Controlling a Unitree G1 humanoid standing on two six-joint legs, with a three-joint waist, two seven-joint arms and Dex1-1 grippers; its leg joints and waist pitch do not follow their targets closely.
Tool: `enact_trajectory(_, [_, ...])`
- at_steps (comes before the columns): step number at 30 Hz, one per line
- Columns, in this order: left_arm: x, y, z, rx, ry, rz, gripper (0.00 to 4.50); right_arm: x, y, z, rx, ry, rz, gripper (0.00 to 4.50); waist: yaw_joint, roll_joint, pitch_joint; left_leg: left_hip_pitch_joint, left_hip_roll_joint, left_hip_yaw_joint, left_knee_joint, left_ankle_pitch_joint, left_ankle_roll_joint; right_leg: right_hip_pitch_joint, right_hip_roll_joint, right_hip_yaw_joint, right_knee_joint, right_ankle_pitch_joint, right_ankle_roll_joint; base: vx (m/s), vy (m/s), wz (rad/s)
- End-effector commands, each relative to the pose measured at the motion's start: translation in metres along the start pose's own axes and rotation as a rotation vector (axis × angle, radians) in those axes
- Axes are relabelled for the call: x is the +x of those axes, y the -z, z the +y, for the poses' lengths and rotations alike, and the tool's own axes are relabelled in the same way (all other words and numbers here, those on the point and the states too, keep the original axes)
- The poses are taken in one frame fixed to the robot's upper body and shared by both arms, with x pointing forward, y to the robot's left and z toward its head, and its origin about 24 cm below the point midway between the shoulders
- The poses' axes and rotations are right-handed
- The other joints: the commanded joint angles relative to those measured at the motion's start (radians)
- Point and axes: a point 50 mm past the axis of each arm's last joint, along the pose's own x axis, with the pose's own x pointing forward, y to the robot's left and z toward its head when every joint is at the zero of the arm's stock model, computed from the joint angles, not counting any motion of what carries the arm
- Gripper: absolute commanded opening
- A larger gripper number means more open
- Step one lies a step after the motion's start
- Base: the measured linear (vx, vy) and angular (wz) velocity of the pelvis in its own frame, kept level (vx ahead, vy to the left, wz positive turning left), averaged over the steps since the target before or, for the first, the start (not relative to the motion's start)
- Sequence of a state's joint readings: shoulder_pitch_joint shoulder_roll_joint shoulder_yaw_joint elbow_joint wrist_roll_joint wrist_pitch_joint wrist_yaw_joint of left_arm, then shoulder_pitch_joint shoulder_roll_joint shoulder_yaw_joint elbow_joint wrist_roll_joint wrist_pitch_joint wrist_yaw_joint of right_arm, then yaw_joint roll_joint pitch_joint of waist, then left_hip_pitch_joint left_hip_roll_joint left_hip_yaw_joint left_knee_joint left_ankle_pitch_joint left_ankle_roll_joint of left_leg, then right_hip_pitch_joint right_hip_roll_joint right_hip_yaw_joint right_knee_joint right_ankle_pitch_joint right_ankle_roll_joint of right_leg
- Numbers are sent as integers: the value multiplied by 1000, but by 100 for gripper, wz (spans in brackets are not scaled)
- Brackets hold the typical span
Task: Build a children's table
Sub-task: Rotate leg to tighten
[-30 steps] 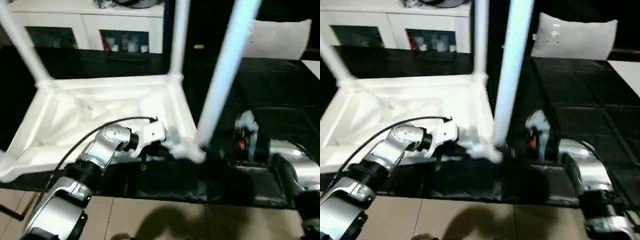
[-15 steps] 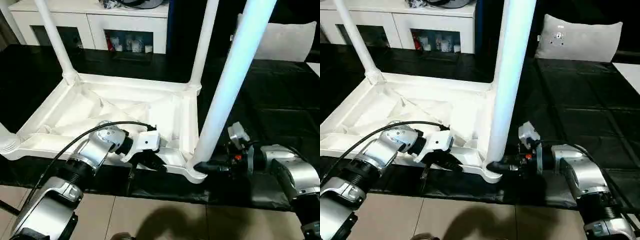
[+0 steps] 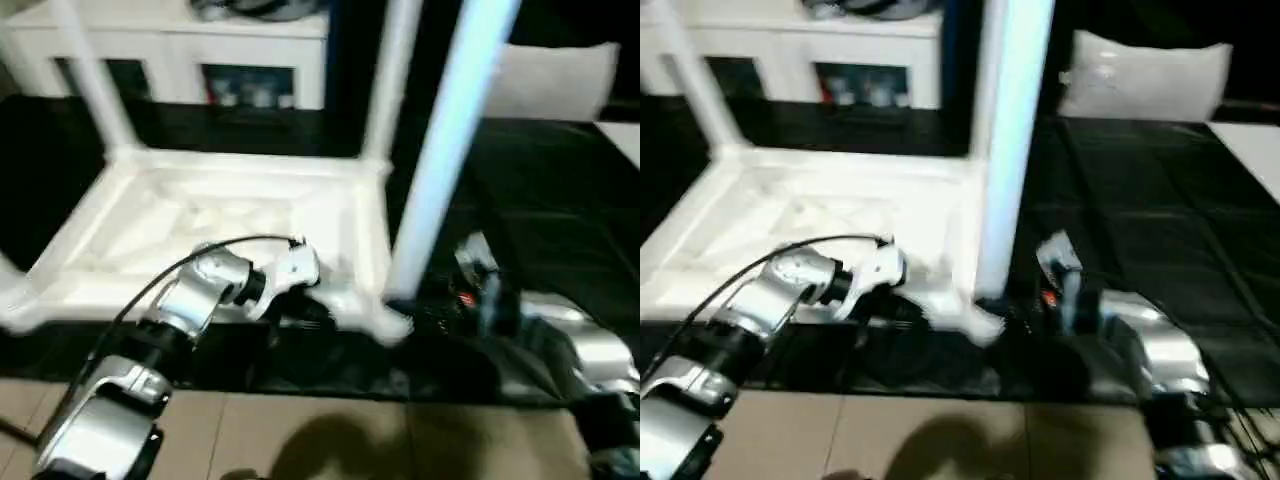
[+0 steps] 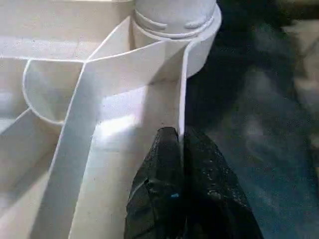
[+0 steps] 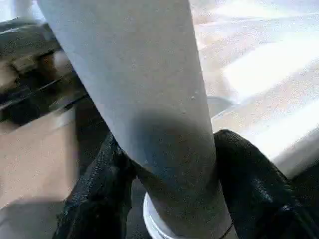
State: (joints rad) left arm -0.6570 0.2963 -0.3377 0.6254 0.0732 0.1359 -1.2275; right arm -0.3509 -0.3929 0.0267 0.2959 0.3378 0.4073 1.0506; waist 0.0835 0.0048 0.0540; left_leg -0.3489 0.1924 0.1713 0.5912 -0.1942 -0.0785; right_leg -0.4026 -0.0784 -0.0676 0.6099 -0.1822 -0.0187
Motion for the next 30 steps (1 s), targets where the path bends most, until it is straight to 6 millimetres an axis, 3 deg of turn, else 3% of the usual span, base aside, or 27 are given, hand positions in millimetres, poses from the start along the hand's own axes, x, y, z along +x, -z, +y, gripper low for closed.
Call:
enact_trajectory(1, [22,-20,-3,-13,-6,-72,0,17,-4,-7,21,145,6,216,-1,-13,-55,-10,24,-13,-77,-205,5,50,-66,35,-103,-479,-109,0,0,0])
enact_trajectory(5, [40,-32,12,-104,-215,-83,0,30,-6,-25,104,471,-2,210,-28,-11,-62,-9,19,-8,-69,-179,19,50,-60,38,-101,-397,-131,0,0,0])
enact_trajectory(8, [46,-38,16,-125,-284,-97,0,35,-8,-28,115,555,-20,210,-28,-8,-68,-11,16,-5,-64,-127,34,55,-57,40,-91,-280,-161,0,0,0])
enact_trajectory(9, [47,-40,17,-123,-303,-99,0,36,-9,-28,107,578,-25,243,-25,-9,-70,-10,17,-4,-63,-108,46,56,-57,41,-87,-223,-177,0,0,0])
enact_trajectory(10, [49,-43,18,-102,-320,-102,0,37,-11,-29,65,608,-43,262,-26,-2,-70,-11,18,-5,-63,-102,48,58,-57,42,-84,-201,-184,0,0,0])
enact_trajectory(12, [50,-44,18,-82,-322,-104,0,38,-12,-27,54,612,-66,280,-25,-6,-73,-13,17,-4,-62,-86,63,63,-56,41,-79,-148,-201,0,0,0])
enact_trajectory(16, [48,-39,19,-47,-324,-78,0,37,-14,-24,38,598,-98,317,-20,-2,-68,-10,22,-4,-64,-110,74,63,-58,41,-83,-160,-209,0,0,0])
enact_trajectory(23, [39,-31,22,44,-358,-77,0,23,-10,-18,-87,621,-118,381,-19,-14,-63,-11,21,-4,-68,-146,62,60,-61,41,-95,-288,-154,0,0,0])
enact_trajectory(27, [38,-34,18,39,-353,-177,0,8,-1,-11,-98,644,-89,412,-19,-12,-63,-13,23,-5,-70,-136,73,62,-59,43,-92,-264,-145,0,0,0])
enact_trajectory(30, [36,-33,15,42,-354,-203,54,2,1,-3,-70,625,-113,438,-21,-10,-63,-15,19,-3,-67,-145,80,62,-60,43,-95,-280,-143,0,0,0])
